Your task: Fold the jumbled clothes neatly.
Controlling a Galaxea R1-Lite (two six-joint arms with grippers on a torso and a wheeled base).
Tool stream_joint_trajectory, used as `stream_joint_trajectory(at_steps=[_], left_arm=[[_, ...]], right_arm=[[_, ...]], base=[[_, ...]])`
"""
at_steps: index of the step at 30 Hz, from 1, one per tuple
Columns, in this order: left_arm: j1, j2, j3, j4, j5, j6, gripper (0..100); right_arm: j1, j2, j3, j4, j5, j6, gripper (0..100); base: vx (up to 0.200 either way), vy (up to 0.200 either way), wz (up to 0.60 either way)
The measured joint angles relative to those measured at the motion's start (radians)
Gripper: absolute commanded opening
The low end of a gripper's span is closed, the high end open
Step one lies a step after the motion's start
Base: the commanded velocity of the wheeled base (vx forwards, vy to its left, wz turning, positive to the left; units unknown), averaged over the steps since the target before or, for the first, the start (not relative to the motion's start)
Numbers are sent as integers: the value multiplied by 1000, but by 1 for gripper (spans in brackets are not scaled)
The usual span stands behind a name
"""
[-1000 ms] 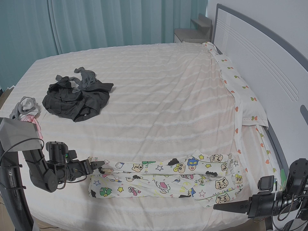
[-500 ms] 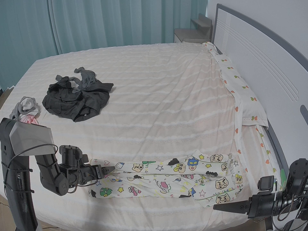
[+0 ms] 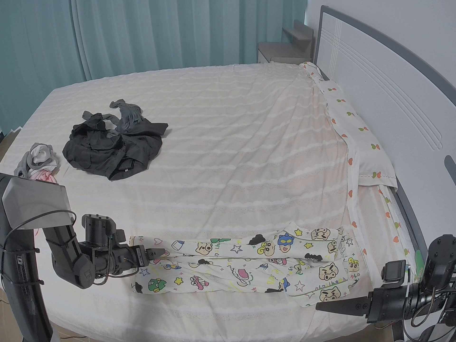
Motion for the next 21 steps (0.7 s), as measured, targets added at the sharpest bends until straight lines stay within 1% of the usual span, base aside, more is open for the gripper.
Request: stream_joint_trajectory(at_steps=[5, 9, 21], left_arm=[[7, -15, 3, 11, 0, 3, 100], [13, -11, 3, 32, 0, 27, 100], [8, 48, -27, 14, 0, 31, 100]], right_arm=[[0, -1, 0, 0, 0, 0, 100], [0, 0, 0, 0, 0, -1, 100], [1, 0, 0, 0, 0, -4, 100]], base=[[0, 0, 0], [0, 0, 0], [0, 0, 0]])
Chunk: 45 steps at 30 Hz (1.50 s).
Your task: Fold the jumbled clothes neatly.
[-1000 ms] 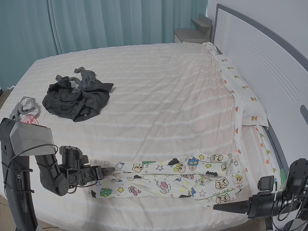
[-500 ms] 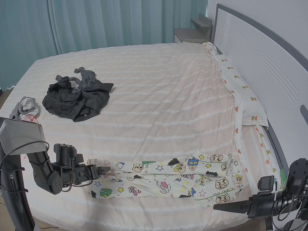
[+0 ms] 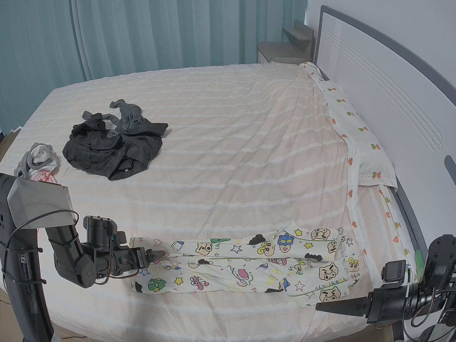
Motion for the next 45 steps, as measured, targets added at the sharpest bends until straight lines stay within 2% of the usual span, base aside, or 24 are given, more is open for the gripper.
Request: stream_joint_trajectory(at_steps=[9, 10, 29, 45], left_arm=[[-36, 23, -24, -1, -3, -5, 100], [-41, 24, -26, -1, -3, -6, 0], [-61, 24, -13, -7, -1, -9, 0], [11, -55, 45, -6, -1, -9, 0]], right_arm=[[0, 2, 0, 0, 2, -8, 100], [0, 2, 0, 0, 1, -8, 100], [0, 1, 0, 4, 0, -9, 100], [0, -1, 0, 6, 0, -8, 100]], base=[[0, 0, 0], [0, 0, 0], [0, 0, 0], [0, 0, 0]])
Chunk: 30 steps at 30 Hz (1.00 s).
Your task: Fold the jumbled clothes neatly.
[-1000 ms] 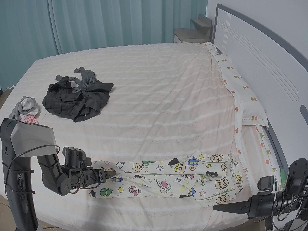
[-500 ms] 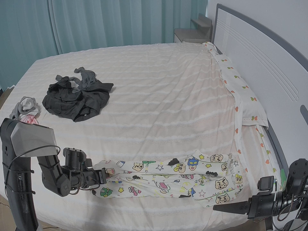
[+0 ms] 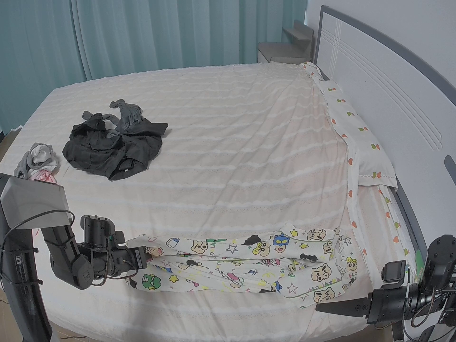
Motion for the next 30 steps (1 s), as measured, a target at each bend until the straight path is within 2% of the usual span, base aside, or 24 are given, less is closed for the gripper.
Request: stream_joint_trajectory(at_steps=[8, 13, 20, 30], left_arm=[[53, -32, 32, 0, -4, 0, 0], [100, -51, 49, 0, -36, 0, 0], [209, -83, 78, 0, -120, -1, 0], [421, -124, 113, 0, -257, 0, 0]], right_arm=[[0, 0, 0, 0, 0, 0, 100], [0, 0, 0, 0, 0, 0, 100], [-1, -2, 0, 0, 0, 0, 100], [-1, -2, 0, 0, 0, 0, 100]], base=[[0, 0, 0], [0, 0, 0], [0, 0, 0], [0, 0, 0]])
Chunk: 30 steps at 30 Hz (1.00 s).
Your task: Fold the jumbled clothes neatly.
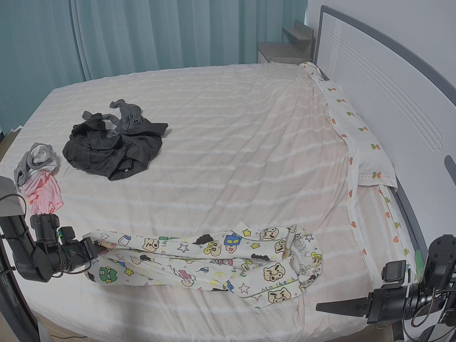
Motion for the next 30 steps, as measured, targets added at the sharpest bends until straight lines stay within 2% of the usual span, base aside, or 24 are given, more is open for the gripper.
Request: stream_joint_trajectory(at_steps=[11, 18, 24, 28, 30], left_arm=[[232, -50, 8, 5, -168, -30, 0], [330, -100, 2, 8, -232, -87, 0], [340, -152, 8, 13, -233, -95, 0], [283, -199, 13, 38, -198, -113, 0], [226, -229, 13, 73, -158, -123, 0]], right_arm=[[-3, 0, 0, -1, 0, 0, 100], [-3, 0, 0, -2, 0, 0, 100], [-4, 0, 0, -2, 0, 0, 100], [-4, 0, 0, -2, 0, 0, 100], [-4, 0, 0, -2, 0, 0, 100]], base=[[0, 0, 0], [0, 0, 0], [0, 0, 0], [0, 0, 0], [0, 0, 0]])
